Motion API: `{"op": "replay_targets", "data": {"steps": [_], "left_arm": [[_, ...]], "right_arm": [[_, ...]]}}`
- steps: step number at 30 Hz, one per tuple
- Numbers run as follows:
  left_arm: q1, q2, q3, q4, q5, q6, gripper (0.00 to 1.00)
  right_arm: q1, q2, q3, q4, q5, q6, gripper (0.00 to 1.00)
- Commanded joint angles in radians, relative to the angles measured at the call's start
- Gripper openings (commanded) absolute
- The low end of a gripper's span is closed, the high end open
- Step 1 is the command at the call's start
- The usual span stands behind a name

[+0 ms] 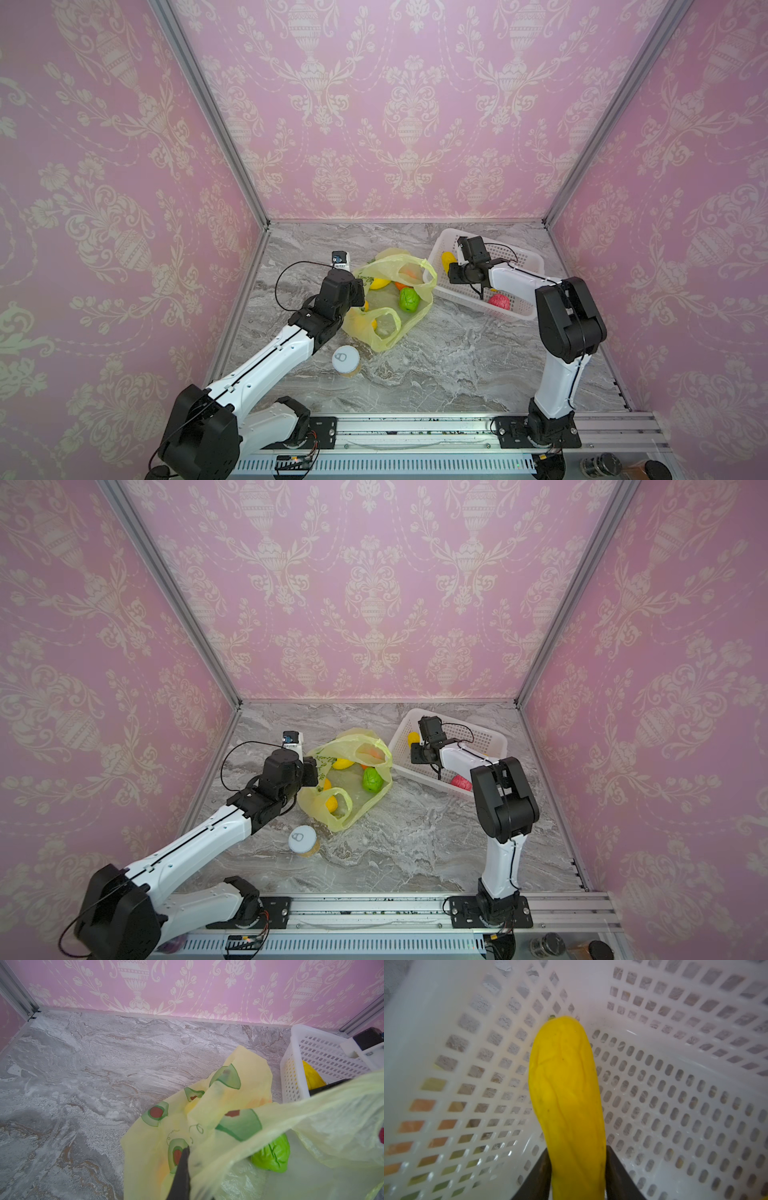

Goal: Untie the knot of the plastic bag and take out the fruit
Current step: 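Lower the yellow fruit into the basket and open the right gripper, then move the right gripper back over the bag mouth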

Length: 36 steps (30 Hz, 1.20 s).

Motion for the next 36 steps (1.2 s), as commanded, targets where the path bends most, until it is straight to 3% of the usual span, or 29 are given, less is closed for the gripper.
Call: {"op": "replay_targets", "data": {"steps": [1, 7, 22, 29, 36], "left_arm": [[0.008, 0.007, 0.013, -0.025, -0.027, -0.009, 0.00], [0.008, 0.007, 0.012, -0.023, -0.022, -0.008, 0.00], [0.008, 0.005, 0.009, -0.019, -0.018, -0.011, 0.00], [0.008, 0.005, 0.007, -0.017, -0.018, -0.011, 0.00], [0.009, -0.003, 0.004, -0.018, -0.027, -0.011, 0.00]], "right_arm": [[-0.003, -0.035, 0.000, -0.011, -0.008, 0.016, 0.64], [-0.002, -0.193, -0.128, 0.035, 0.004, 0.022, 0.72], [0.031, -0.893, -0.555, 0.298, -0.148, -0.024, 0.81], [0.212, -1.050, -0.604, 0.315, -0.187, -0.167, 0.81], [0.428, -1.001, -0.557, 0.251, -0.206, -0.332, 0.76]]}}
